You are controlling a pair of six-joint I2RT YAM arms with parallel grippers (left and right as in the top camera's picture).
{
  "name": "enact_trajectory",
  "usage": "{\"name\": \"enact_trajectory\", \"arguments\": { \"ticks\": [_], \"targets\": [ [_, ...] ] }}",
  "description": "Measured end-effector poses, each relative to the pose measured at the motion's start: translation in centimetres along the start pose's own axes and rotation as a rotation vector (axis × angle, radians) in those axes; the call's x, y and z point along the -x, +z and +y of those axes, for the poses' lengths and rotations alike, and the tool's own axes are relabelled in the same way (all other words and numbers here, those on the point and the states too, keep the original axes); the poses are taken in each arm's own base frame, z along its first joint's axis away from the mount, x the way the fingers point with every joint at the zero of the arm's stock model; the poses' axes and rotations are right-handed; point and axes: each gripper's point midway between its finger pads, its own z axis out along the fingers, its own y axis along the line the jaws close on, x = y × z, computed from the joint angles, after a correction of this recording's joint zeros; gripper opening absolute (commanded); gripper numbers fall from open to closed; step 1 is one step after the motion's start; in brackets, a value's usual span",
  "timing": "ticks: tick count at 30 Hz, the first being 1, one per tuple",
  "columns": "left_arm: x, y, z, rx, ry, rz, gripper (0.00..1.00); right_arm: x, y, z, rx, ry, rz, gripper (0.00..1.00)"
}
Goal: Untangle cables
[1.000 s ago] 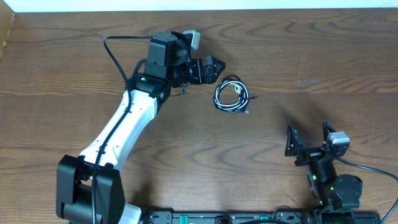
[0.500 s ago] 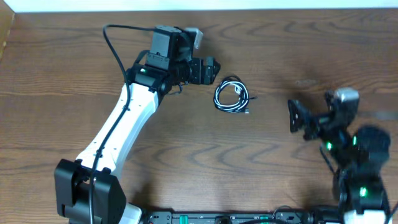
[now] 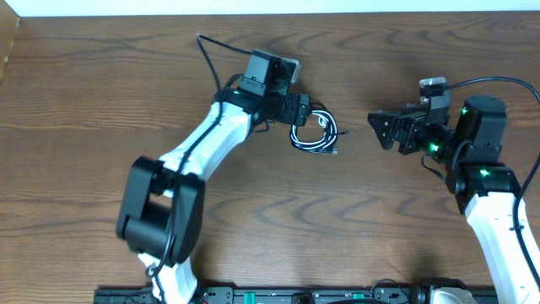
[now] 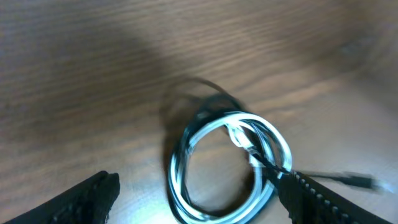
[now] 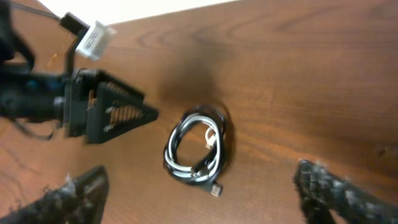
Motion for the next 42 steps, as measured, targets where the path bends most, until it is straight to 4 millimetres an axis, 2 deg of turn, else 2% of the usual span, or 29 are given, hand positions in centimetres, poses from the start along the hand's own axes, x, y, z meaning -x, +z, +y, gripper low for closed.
{"name": "enact_trajectory", "arguments": {
  "ticks": [5, 7, 10, 17, 18, 20, 21, 22, 28, 30, 33, 38, 40, 42],
  "targets": [
    [-1.2, 4.0, 2.3, 0.049, -0.012, 0.014, 0.78, -0.5, 0.1, 0.1, 0.011, -0.002, 0.019, 0.79],
    [-1.6, 4.9, 2.7, 0.055, -0.015, 0.019, 0.75, -0.6, 0.1, 0.0, 0.01, 0.0, 0.025, 0.79],
    [-1.7, 5.4, 2.5, 0.059, -0.008, 0.015, 0.7, -0.8, 0.1, 0.0, 0.01, 0.001, 0.031, 0.79],
    [-2.0, 6.1, -0.1, 0.031, 0.034, 0.018, 0.61, -1.0, 0.1, 0.0, 0.009, 0.005, 0.038, 0.79],
    [-2.1, 6.2, -0.2, 0.029, 0.038, 0.018, 0.57, -1.0, 0.1, 0.0, 0.009, 0.005, 0.038, 0.78],
    [-2.4, 6.7, -0.2, 0.028, 0.041, 0.023, 0.41, -1.0, 0.1, 0.0, 0.008, 0.005, 0.039, 0.78],
    [-2.7, 7.0, -0.1, 0.03, 0.041, 0.03, 0.22, -1.0, 0.1, 0.0, 0.008, 0.004, 0.04, 0.77],
    [-3.0, 7.4, 0.2, 0.033, 0.032, 0.038, 0.09, -1.0, 0.1, 0.0, 0.008, 0.005, 0.04, 0.76],
    [-2.7, 7.4, 0.8, 0.045, -0.004, 0.029, 0.07, -1.1, 0.2, 0.0, 0.008, 0.006, 0.042, 0.73],
    [-2.7, 6.8, 0.9, 0.048, -0.044, 0.038, 0.08, -1.0, 0.3, -0.1, 0.009, 0.006, 0.04, 0.7],
    [-1.2, 4.0, 0.1, 0.005, -0.084, 0.012, 0.07, -0.9, 0.7, -0.3, 0.011, 0.019, 0.037, 0.6],
    [2.5, -2.9, -4.0, -0.141, -0.075, -0.079, 0.07, 0.2, 1.8, 0.5, 0.045, 0.016, -0.005, 0.5],
    [2.9, -5.1, -6.0, -0.214, -0.06, -0.083, 0.07, 0.8, 2.6, 1.4, 0.075, 0.008, -0.024, 0.47],
    [2.5, -5.8, -7.0, -0.263, -0.054, -0.064, 0.07, 0.8, 3.3, 2.0, 0.098, 0.01, -0.027, 0.47]
  ]
}}
